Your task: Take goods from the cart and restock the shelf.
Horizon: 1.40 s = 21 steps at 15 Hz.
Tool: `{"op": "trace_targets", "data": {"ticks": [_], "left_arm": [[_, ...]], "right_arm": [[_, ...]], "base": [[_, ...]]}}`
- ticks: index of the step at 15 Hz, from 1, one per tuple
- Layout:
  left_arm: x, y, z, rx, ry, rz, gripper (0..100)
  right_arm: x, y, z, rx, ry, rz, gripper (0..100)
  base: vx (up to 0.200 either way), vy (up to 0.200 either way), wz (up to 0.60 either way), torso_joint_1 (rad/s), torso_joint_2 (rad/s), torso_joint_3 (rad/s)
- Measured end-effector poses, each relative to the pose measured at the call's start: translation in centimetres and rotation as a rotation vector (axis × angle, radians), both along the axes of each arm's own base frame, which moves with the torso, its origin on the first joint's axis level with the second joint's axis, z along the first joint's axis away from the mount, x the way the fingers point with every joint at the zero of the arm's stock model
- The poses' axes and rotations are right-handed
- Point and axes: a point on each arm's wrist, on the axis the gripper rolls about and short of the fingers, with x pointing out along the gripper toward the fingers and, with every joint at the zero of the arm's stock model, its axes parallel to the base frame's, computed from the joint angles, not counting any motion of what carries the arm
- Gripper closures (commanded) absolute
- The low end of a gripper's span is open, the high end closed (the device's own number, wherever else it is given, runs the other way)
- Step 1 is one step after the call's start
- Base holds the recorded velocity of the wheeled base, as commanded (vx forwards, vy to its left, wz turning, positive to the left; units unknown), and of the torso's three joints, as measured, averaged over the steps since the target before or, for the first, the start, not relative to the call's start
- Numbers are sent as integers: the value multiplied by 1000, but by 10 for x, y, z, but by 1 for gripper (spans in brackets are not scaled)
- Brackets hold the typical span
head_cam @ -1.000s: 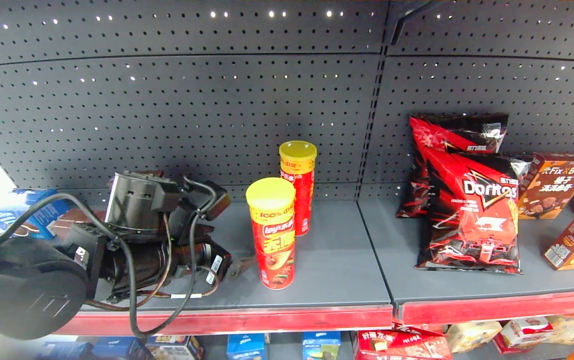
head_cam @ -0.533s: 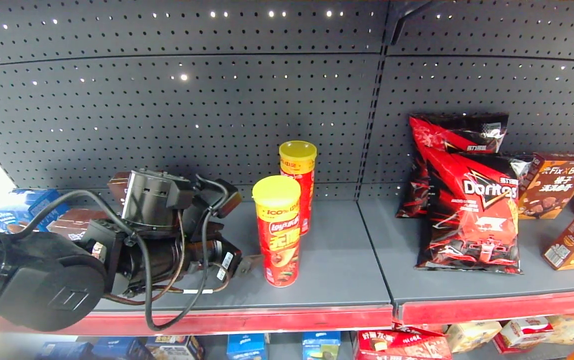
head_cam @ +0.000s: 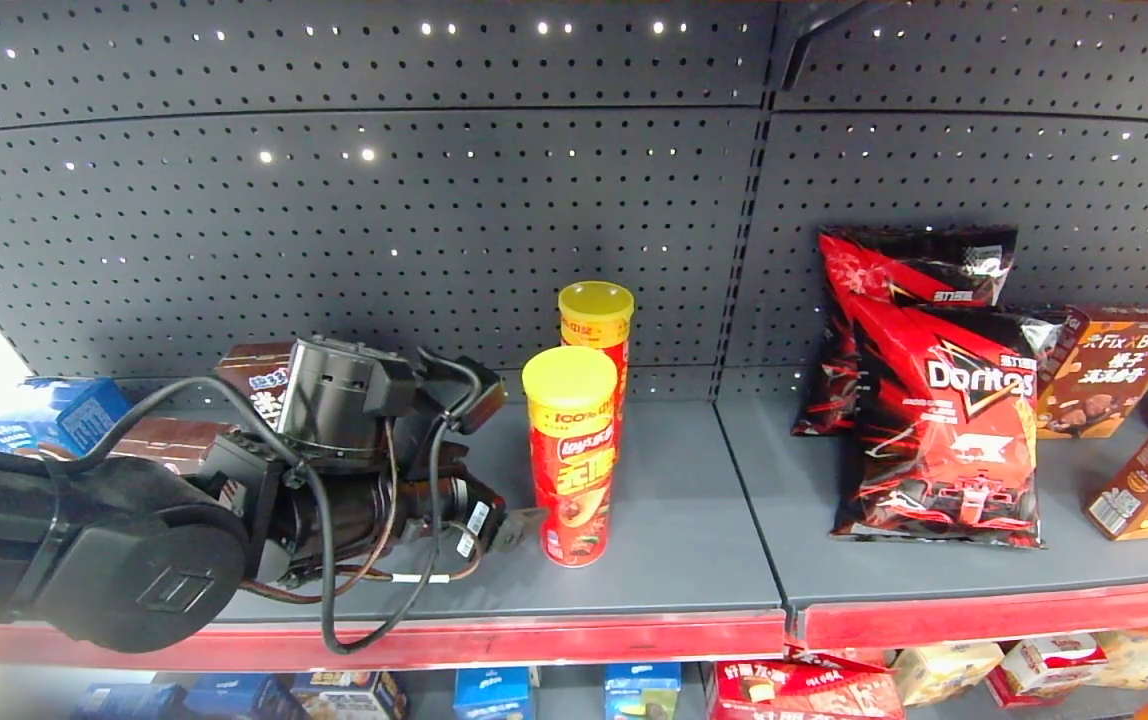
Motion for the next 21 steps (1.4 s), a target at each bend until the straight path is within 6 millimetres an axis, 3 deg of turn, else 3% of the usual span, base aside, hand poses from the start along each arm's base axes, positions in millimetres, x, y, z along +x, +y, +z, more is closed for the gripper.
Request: {"op": "trace_targets", "data": {"ticks": [8, 21], "left_arm": [[5, 18, -9, 39, 19, 99, 0], [26, 4, -13, 36, 12, 91, 0]], "right_arm": [[0, 0, 0, 0, 0, 0, 0], [0, 0, 0, 0, 0, 0, 0]], "base": [[0, 0, 0, 0, 0, 0], [0, 0, 0, 0, 0, 0]]}}
